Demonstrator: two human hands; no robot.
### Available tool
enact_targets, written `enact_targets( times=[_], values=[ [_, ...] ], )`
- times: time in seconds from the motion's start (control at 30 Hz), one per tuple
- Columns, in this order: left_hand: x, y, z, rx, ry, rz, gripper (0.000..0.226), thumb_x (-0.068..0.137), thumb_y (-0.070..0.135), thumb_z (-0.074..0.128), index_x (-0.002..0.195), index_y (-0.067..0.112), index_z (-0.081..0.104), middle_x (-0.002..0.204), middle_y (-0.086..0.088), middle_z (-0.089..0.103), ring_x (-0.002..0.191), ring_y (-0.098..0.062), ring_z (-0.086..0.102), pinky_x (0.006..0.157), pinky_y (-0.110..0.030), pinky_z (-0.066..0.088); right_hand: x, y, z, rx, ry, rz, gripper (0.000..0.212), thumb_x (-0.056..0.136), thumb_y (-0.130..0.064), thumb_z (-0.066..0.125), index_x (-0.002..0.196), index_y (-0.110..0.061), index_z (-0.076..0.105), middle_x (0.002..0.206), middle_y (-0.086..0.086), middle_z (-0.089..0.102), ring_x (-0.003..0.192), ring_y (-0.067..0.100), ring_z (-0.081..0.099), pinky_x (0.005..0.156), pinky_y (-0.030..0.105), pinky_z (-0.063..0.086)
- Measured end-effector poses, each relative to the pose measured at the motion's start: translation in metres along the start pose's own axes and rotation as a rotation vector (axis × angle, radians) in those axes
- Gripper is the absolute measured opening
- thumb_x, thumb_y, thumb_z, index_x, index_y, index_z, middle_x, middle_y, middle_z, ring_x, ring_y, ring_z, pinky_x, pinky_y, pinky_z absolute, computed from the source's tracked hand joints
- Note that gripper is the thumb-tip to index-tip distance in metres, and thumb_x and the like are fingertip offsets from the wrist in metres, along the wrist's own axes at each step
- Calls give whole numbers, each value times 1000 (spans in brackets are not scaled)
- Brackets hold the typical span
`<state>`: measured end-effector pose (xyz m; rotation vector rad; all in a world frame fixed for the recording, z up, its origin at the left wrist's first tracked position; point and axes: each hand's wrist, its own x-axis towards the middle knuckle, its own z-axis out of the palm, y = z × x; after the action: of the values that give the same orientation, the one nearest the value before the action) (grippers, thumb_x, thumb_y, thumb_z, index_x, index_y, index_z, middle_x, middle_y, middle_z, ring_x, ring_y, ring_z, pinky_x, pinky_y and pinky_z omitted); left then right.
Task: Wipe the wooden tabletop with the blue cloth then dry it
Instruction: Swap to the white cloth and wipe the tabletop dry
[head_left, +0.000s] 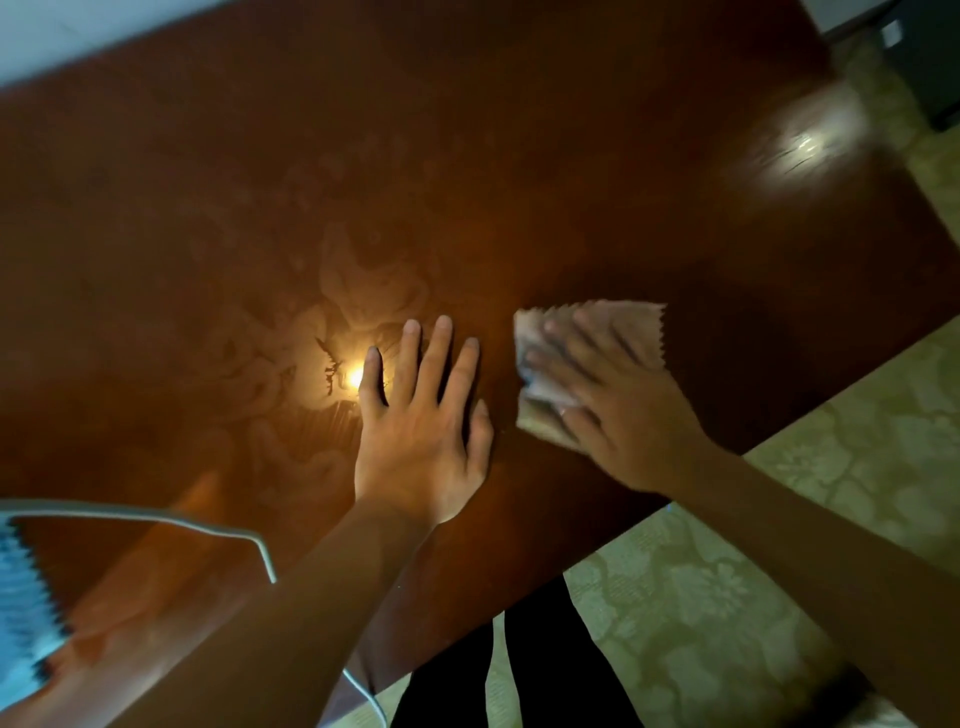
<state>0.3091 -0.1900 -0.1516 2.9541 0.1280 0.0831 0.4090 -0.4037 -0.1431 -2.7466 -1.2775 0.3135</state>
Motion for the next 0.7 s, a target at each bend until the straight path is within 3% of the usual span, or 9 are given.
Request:
enact_targets(
  times=[0.17,0.3,0.4,0.5,0.6,0.7],
  values=[
    [1,-1,0,10,-20,-8,58,102,42,31,153,16,39,162,-12,29,153,-33,17,121,-57,7,21,-9,-1,84,120,453,56,106,-43,17,159,-28,20,167,10,27,157,30,19,128,52,14],
    [1,-1,0,15,-47,-4,58,103,44,30,154,17,37,163,-11,27,153,-32,14,121,-57,7,-11,-70,19,69,114,282,53,106,-41,27,158,-29,34,165,7,32,156,31,24,126,54,19],
    [1,-1,0,14,-45,-16,57,103,43,31,154,19,37,163,-11,28,154,-32,15,121,-58,9,-17,-48,11,34,19,125,53,106,-40,24,158,-29,26,167,5,27,157,29,19,127,51,14],
    [2,1,-3,4,-74,-31,58,103,44,30,155,20,36,164,-10,27,154,-31,14,121,-58,9,-13,13,-6,76,8,300,59,106,-46,13,161,-26,18,167,11,28,155,33,23,125,55,19],
    [2,3,-6,-18,-82,-39,57,102,42,34,154,19,38,163,-10,30,153,-31,16,121,-58,10,-15,47,-13,116,70,549,63,106,-49,10,162,-22,19,168,15,26,157,32,18,127,52,13],
    [3,4,-9,-64,-43,-54,55,100,38,43,150,17,45,160,-12,36,152,-33,22,119,-57,12,-20,12,0,84,44,485,61,105,-48,10,162,-28,18,168,13,26,157,34,18,126,57,16]
  ],
)
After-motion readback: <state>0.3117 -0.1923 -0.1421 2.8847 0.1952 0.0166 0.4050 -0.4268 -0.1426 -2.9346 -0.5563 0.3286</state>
